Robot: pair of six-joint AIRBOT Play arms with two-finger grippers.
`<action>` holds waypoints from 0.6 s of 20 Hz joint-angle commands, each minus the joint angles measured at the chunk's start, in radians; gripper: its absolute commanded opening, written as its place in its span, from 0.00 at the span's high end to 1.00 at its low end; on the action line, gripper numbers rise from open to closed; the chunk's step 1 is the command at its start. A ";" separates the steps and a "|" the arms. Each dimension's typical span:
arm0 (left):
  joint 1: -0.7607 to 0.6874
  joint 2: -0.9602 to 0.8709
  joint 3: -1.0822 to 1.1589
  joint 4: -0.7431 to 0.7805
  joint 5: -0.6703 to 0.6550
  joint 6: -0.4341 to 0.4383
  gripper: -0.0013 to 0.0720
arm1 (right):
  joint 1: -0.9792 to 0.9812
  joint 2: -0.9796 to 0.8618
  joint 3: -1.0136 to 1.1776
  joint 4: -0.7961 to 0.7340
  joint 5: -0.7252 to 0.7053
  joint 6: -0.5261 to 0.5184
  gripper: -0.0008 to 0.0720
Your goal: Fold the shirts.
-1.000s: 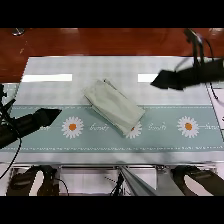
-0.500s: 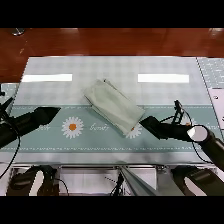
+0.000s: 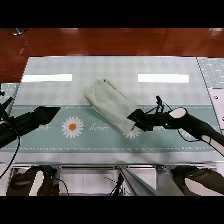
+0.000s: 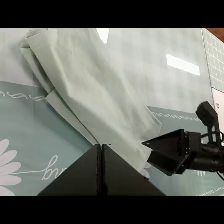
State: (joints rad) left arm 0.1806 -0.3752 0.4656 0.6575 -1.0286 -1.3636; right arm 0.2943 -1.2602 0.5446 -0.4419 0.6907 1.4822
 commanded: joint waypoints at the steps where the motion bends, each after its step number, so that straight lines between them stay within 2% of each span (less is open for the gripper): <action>1: 0.000 0.000 0.000 0.000 -0.003 0.000 0.95 | 0.000 -0.131 0.136 0.032 0.066 -0.099 0.61; 2: 0.000 0.001 0.000 0.000 -0.003 0.000 0.95 | 0.001 -0.141 0.189 0.032 0.087 -0.180 0.96; 4: 0.000 0.001 0.000 0.000 -0.003 0.000 0.95 | -0.002 -0.140 0.311 -0.020 0.125 -0.190 0.96; 9: 0.000 0.001 0.000 0.000 -0.004 0.000 0.95 | -0.003 -0.140 0.796 -0.457 0.344 0.047 0.96; 12: 0.000 0.001 0.000 0.000 -0.008 0.000 0.95 | -0.049 -0.140 1.017 -0.533 0.487 0.078 0.96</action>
State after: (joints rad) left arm 0.1806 -0.3748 0.4656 0.6575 -1.0336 -1.3636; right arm 0.2752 -1.3979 1.3426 -0.8261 1.0241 1.4948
